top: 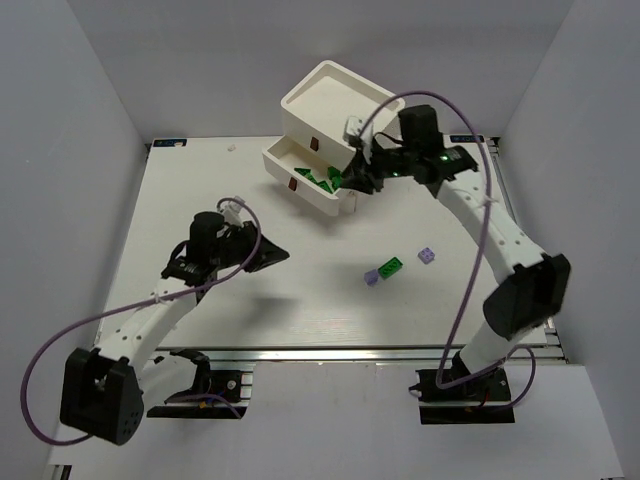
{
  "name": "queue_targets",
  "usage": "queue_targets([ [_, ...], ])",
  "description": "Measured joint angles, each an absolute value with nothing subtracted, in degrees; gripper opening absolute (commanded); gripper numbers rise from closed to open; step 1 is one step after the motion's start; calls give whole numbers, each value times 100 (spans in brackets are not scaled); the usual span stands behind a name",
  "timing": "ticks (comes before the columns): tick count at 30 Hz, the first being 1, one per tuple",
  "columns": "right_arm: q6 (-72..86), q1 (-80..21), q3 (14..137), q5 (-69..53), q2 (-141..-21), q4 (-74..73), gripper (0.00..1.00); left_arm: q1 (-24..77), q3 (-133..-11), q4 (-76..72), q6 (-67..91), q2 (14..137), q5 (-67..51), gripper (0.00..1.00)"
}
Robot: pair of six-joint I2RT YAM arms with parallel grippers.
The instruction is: Sort the legos into containers by color
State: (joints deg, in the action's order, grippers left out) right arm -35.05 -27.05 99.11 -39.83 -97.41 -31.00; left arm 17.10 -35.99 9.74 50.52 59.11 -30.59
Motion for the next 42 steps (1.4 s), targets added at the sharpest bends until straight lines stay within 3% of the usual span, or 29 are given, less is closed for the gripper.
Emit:
queue_targets([
  [3,-4145,-2434,9290,-4860,-9043,-3632,48,2078,-4117,823,4803,6541,-3127,46],
  [5,-4335,-2248,8831,-5275,-8744,-3846,63,2364,-4504,840,4615,6958,-3089,51],
  [8,-3664,-1938,7933,-5157,-8364,-3435,72,2836,-5129,862,4329,7577,-2963,60],
  [13,-2150,-1127,7325,-4348,-8156,-2895,68,3570,-6259,904,3776,8753,-2576,66],
  [21,-858,-139,6805,-4104,-7531,-2226,64,4425,-8073,965,2644,10562,-1988,69],
  [42,143,1238,6753,-4995,-7437,-1538,70,5699,-9588,1319,510,12645,-419,73],
])
